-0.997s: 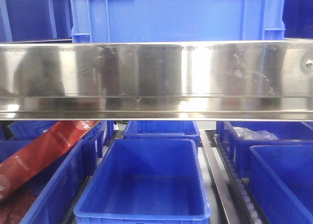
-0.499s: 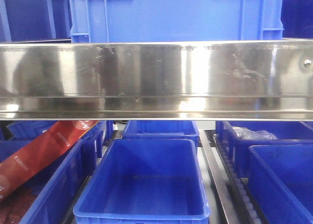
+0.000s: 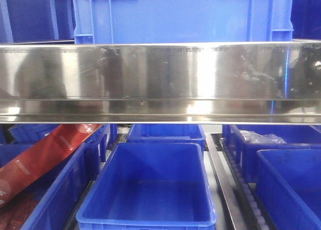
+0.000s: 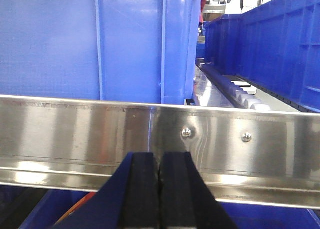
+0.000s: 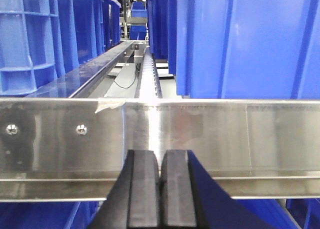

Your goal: Place cylindrical capacitor in blue bin on shelf

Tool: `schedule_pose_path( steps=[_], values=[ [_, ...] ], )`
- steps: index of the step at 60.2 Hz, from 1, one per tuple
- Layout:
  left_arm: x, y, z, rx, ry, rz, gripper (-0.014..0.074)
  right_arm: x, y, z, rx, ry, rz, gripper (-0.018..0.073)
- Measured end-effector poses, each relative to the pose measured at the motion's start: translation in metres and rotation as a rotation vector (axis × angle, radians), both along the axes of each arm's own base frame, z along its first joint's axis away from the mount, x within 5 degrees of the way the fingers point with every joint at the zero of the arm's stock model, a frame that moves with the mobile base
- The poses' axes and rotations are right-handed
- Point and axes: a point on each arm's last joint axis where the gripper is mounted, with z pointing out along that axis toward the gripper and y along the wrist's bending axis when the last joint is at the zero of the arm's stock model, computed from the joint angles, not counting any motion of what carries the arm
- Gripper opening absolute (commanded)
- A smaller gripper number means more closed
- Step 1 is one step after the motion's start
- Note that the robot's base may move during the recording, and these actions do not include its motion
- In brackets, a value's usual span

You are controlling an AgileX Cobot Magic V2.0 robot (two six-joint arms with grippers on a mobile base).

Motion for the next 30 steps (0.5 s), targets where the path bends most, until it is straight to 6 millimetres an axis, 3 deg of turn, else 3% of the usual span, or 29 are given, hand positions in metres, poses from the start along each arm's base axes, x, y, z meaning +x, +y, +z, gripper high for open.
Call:
schedule_pose_path(
  steps=[30],
  values=[
    [0.0000, 0.0000, 0.0000, 0.000, 0.000, 0.000, -0.0111, 0.0000, -0.0001, 0.0000, -0.008, 0.000, -0.001, -0.0159]
  ],
)
